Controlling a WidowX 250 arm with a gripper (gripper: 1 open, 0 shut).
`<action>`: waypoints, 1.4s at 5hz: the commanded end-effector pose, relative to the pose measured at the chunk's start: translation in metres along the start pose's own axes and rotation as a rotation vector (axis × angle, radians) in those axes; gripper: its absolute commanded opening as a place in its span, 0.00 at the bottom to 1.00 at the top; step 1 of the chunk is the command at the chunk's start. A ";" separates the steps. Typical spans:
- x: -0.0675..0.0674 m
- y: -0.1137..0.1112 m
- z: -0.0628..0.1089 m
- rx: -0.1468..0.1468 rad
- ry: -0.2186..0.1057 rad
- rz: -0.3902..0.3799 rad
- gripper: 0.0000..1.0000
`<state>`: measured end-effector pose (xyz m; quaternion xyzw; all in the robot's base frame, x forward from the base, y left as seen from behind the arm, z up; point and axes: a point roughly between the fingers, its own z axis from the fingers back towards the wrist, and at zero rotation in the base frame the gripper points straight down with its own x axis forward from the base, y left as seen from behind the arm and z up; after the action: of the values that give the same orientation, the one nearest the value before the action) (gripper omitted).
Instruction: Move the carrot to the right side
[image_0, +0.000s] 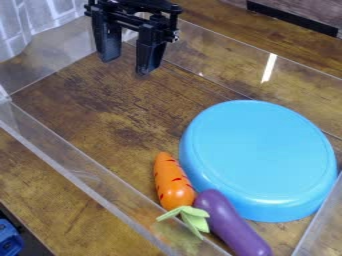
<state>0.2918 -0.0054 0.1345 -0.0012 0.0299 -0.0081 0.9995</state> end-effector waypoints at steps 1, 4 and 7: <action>0.000 -0.003 -0.006 -0.017 0.017 0.075 1.00; -0.007 -0.027 -0.058 -0.057 0.024 0.191 0.00; -0.011 -0.036 -0.091 -0.143 -0.051 0.305 0.00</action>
<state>0.2675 -0.0400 0.0314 -0.0573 0.0369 0.1448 0.9871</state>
